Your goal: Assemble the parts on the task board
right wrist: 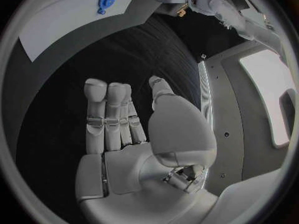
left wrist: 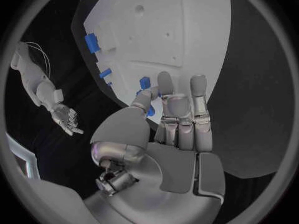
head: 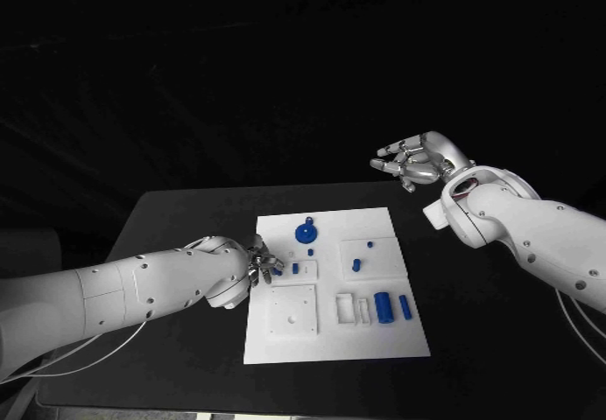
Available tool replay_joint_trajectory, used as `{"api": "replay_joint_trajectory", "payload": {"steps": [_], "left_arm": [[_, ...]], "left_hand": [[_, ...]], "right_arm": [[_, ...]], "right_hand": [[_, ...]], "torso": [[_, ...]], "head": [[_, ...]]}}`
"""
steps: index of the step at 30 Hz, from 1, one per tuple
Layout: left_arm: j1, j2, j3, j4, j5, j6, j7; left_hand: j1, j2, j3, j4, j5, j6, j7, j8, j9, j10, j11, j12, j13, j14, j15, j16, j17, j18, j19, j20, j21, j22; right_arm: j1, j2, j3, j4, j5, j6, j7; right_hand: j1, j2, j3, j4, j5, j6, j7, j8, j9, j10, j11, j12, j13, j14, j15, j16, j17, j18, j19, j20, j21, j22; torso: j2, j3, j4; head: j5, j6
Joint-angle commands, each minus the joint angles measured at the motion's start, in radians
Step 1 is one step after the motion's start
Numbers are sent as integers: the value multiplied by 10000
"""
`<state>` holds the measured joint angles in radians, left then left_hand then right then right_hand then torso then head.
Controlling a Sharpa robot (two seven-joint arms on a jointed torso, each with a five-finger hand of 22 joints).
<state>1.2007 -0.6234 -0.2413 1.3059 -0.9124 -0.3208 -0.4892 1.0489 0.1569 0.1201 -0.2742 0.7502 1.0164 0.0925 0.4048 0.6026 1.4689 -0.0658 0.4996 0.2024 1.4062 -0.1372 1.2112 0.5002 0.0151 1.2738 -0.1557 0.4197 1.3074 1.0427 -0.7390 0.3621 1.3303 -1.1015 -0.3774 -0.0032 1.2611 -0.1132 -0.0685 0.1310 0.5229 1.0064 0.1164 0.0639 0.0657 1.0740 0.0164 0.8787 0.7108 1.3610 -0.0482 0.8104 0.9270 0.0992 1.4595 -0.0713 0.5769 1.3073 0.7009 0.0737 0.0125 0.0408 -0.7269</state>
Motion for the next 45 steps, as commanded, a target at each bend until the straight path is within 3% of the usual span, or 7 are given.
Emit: {"api": "replay_joint_trajectory", "payload": {"steps": [1,10,23,45], "left_arm": [[-4,-58,5,148,-120,-743,524],[-43,-148,2,343,-289,-1238,787],[-92,-66,0,193,-512,-1171,627],[-453,121,1,-39,-1190,-1400,625]], "left_hand": [[105,-38,85,-48,35,1162,-1088,60,19,460,-66,88,-10,46,-51,-27,22,-71,44,-39,43,175],[111,-46,93,-48,54,1166,-1088,58,14,460,-66,100,-14,47,-51,-24,30,-68,45,-39,46,176],[110,-51,87,-23,33,1163,-1086,54,-1,459,-62,109,-39,46,-45,-31,48,-61,47,-31,53,175],[103,-76,82,-28,123,1173,-1095,105,26,462,-62,140,-47,53,-44,-33,66,-53,62,-29,66,176]], "right_arm": [[-11,-4,5,3,-13,111,119],[-15,-16,5,3,-13,119,117],[-16,-20,5,4,-13,142,103],[-16,-34,5,-15,-13,185,105]], "right_hand": [[-16,80,12,-10,38,57,-23,-11,-12,27,-19,59,11,33,-57,36,3,13,68,-16,44,684],[-16,80,12,-10,38,57,-23,-11,-12,27,-19,59,11,33,-57,36,3,13,68,-16,44,684],[-16,80,12,-10,38,57,-23,-11,-12,27,-19,59,11,33,-57,36,3,13,68,-16,44,684],[-32,102,12,2,44,63,-24,-11,-12,31,-21,62,13,37,-58,35,5,12,71,-17,54,686]], "torso": [[-10,4,10],[-10,-1,16],[-1,0,1],[-7,0,12]], "head": [[-11,-8],[3,-22],[33,-62],[1,-112]]}}
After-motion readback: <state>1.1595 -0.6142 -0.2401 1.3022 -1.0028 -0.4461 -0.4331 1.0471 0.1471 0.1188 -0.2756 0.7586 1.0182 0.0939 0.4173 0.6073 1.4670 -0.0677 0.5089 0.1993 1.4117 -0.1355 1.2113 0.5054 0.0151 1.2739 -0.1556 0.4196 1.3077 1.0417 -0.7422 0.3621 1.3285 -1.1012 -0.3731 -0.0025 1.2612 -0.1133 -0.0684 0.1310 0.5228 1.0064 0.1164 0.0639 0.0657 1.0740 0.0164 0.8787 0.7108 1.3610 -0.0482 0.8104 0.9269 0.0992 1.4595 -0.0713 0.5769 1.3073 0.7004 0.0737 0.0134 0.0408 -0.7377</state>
